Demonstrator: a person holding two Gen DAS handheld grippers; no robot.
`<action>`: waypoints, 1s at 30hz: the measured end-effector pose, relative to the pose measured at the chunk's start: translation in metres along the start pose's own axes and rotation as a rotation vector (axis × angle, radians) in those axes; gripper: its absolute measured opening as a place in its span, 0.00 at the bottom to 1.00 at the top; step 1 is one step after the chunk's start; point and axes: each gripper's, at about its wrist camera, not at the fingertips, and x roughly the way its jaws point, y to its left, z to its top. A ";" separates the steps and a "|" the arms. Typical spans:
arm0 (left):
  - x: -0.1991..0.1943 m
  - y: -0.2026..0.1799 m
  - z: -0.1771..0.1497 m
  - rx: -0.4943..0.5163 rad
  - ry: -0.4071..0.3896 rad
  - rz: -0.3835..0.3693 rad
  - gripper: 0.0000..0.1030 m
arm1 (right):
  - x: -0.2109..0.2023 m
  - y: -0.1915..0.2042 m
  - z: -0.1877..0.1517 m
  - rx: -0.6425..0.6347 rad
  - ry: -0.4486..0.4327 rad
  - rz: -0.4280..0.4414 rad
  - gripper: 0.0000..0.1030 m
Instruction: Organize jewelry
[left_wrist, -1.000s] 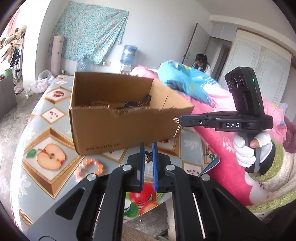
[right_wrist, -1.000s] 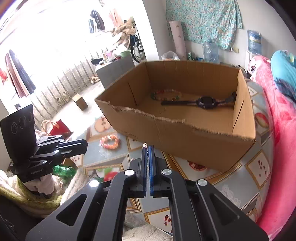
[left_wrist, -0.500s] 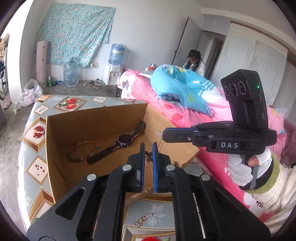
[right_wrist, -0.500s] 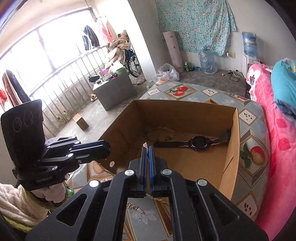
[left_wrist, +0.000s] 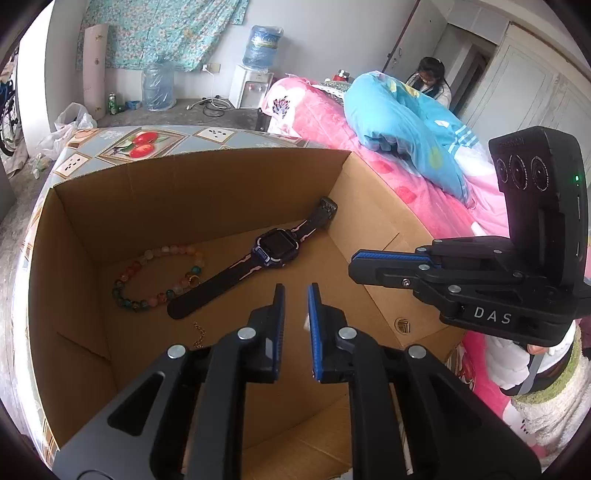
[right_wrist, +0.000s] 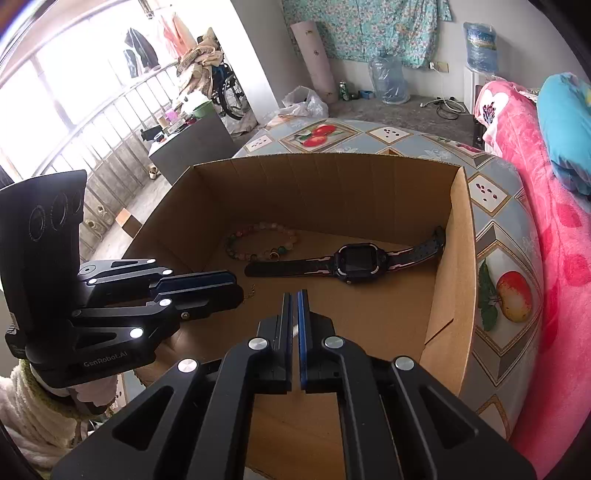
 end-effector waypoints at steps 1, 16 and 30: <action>-0.002 -0.001 0.000 0.000 -0.006 0.003 0.11 | -0.003 -0.001 0.001 0.004 -0.006 -0.002 0.04; -0.120 -0.032 -0.058 0.078 -0.268 -0.021 0.22 | -0.108 0.054 -0.075 -0.094 -0.269 -0.027 0.42; -0.059 -0.040 -0.165 0.152 -0.035 0.149 0.28 | -0.001 0.046 -0.171 0.009 0.033 -0.251 0.54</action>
